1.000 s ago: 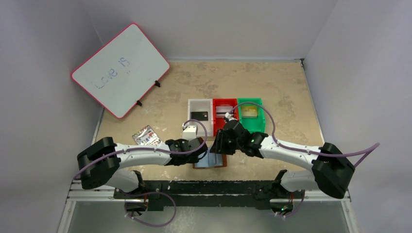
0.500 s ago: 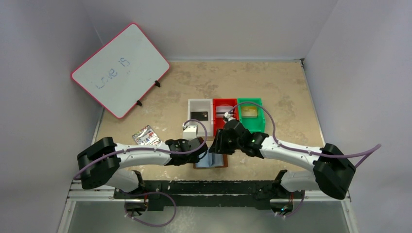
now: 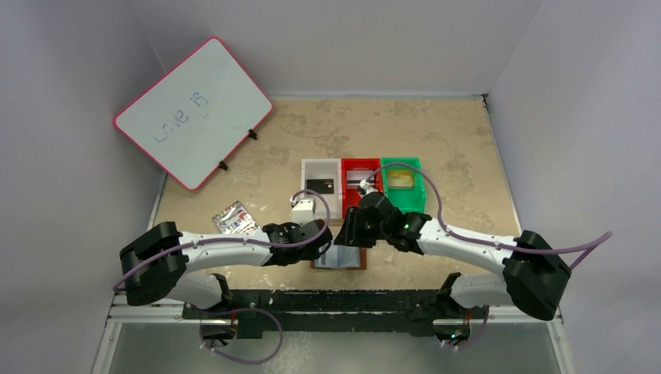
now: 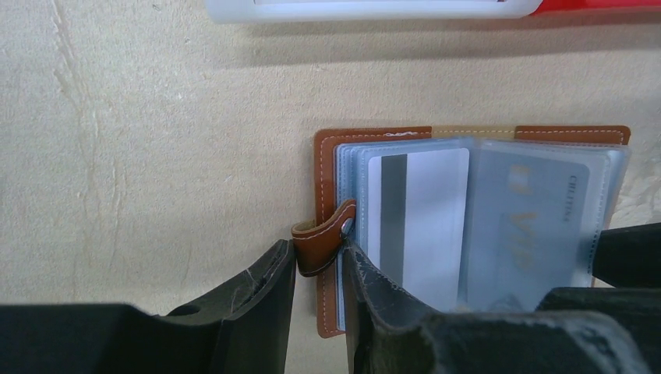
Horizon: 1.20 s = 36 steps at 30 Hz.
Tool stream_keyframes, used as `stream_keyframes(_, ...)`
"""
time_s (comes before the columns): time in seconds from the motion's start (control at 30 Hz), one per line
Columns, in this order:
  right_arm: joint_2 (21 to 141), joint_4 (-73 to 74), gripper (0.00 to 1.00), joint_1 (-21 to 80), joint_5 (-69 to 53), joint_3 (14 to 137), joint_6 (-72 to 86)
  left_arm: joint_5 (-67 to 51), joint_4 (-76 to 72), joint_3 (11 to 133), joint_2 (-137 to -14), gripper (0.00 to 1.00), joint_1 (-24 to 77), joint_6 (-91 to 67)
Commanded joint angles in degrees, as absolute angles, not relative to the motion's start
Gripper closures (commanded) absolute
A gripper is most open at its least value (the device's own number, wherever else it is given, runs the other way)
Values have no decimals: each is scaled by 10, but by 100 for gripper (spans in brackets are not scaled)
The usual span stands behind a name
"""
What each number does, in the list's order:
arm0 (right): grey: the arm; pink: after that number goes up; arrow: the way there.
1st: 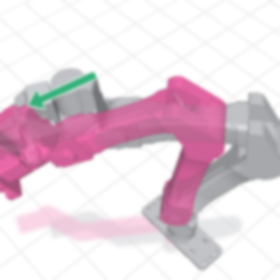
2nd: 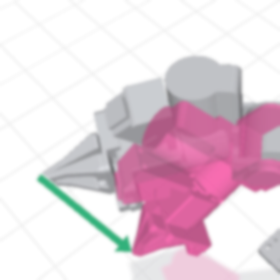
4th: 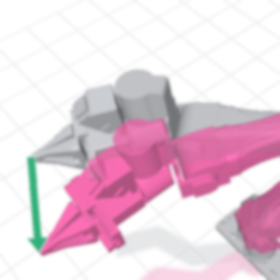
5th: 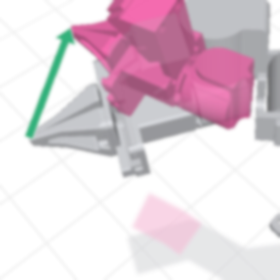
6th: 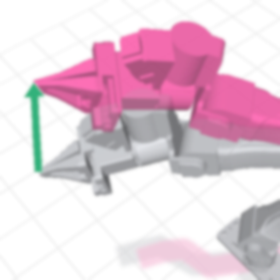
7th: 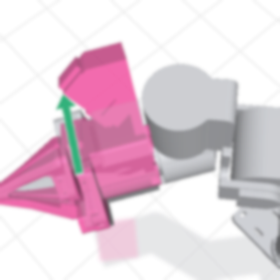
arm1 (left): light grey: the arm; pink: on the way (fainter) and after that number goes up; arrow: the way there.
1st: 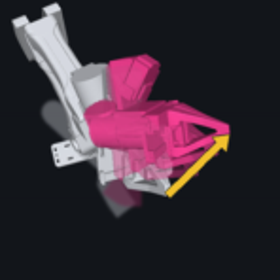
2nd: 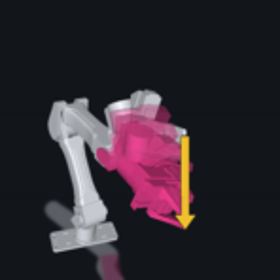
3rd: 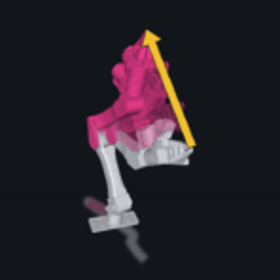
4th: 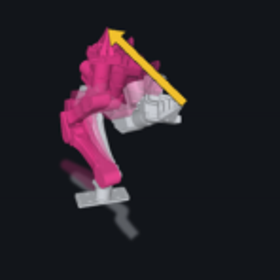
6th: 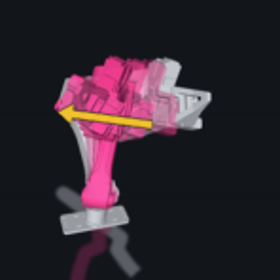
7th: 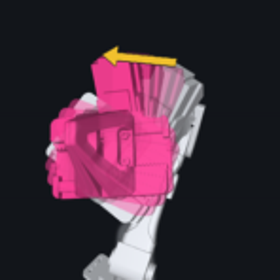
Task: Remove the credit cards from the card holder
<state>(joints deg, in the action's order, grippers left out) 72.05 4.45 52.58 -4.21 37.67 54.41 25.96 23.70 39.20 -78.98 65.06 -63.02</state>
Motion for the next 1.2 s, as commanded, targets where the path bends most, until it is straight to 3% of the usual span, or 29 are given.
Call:
stream_keyframes(0.0,729,68,57,529,-20,393,546,287,241,396,-767,72,653,-648)
stream_keyframes(0.27,734,196,60,532,83,434,567,295,248,399,-761,72,654,-650)
stream_keyframes(0.43,697,199,59,532,98,440,574,300,238,391,-737,66,654,-656)
stream_keyframes(0.67,673,73,61,531,6,381,588,294,213,381,-716,59,654,-654)
stream_keyframes(0.9,700,-96,64,532,-65,307,638,255,179,379,-739,59,654,-655)
stream_keyframes(1.17,751,-148,68,532,-82,286,655,243,166,377,-752,60,654,-660)
